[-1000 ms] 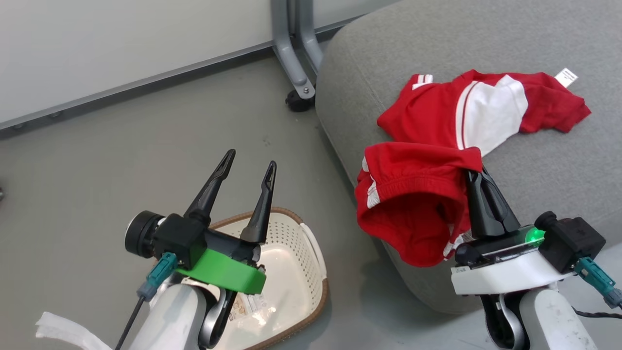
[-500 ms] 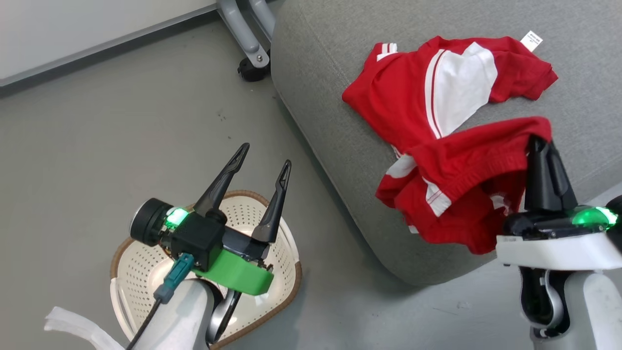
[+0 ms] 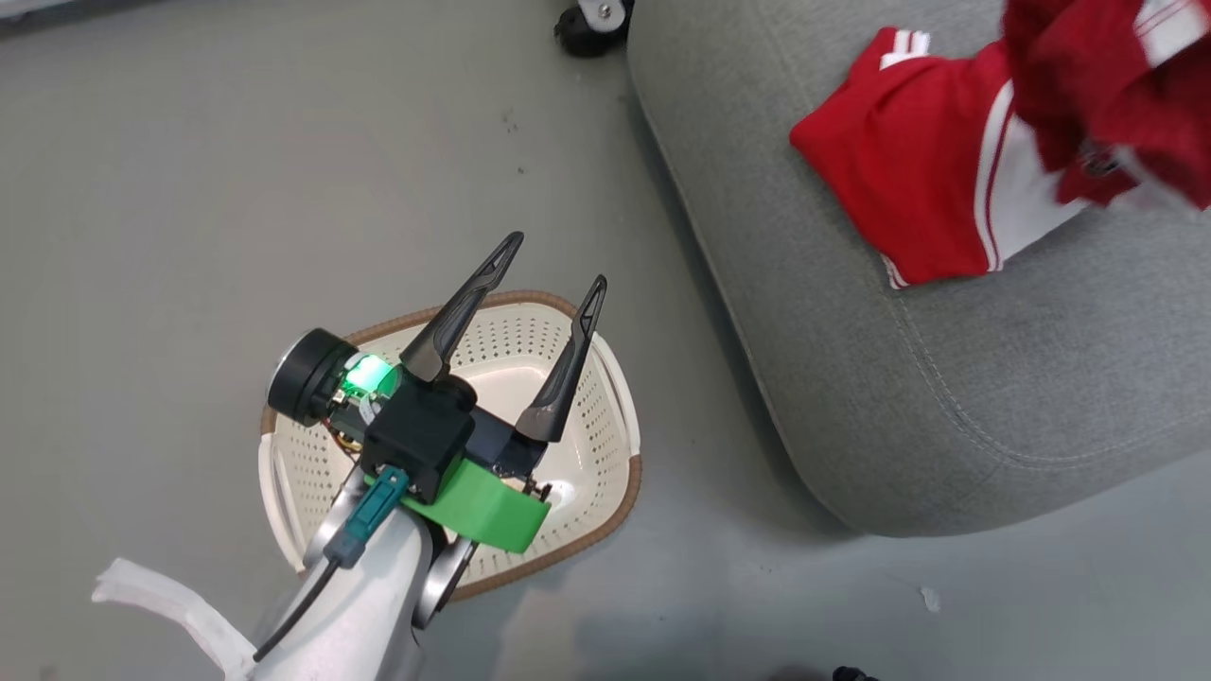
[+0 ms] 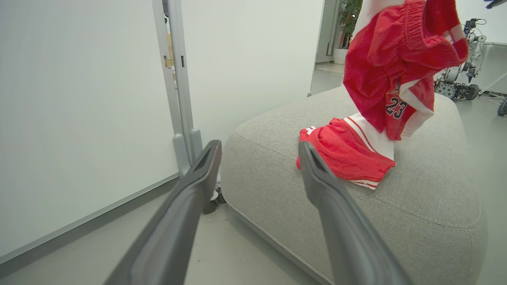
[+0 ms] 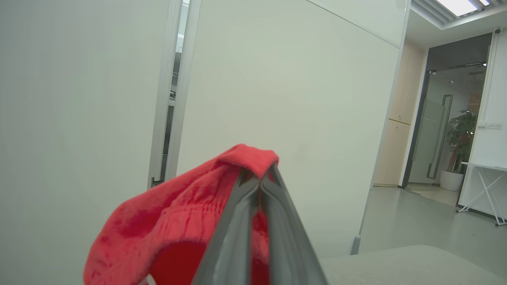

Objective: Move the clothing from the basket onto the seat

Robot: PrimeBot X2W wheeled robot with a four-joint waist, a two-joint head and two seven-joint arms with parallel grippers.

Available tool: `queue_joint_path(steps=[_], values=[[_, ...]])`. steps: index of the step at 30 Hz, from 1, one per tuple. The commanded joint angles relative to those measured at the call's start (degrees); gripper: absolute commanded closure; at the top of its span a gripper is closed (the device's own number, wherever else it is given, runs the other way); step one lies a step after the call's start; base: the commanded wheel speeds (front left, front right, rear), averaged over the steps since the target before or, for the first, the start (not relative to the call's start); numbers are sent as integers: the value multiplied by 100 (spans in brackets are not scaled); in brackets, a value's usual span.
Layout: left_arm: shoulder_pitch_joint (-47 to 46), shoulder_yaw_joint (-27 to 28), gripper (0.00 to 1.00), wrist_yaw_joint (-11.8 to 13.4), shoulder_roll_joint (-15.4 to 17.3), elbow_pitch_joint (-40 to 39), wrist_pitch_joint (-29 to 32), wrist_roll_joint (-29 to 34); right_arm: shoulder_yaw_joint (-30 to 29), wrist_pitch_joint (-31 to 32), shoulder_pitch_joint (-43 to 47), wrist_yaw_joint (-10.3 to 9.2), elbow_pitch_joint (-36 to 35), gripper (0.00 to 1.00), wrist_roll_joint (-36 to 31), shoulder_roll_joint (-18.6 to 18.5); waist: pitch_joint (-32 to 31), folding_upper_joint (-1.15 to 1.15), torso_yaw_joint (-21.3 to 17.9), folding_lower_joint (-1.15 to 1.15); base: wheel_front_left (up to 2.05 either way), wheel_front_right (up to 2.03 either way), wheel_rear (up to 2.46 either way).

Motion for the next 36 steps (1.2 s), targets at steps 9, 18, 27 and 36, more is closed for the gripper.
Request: queue_joint_path(steps=[9,18,27,36], values=[[-451,-104,0,-22,187,-104,-2,-50,-557,-18,-1404,-7,1223,100,-255,-763,1247,0,822,-1,0,0,0],[-514,-167,0,-22,155,32,-3,-115,-1118,-19,-1107,-7,2778,12,-590,-253,1263,0,895,-1,0,0,0],[-121,59,0,-15,-101,162,-3,-293,-1443,-18,-59,-6,2512,0,-1113,504,518,0,940,-1,0,0,0],[608,733,0,243,-430,462,-3,-563,-271,-18,1531,-7,2089,0,-1144,1015,-613,0,1147,-1,0,0,0]])
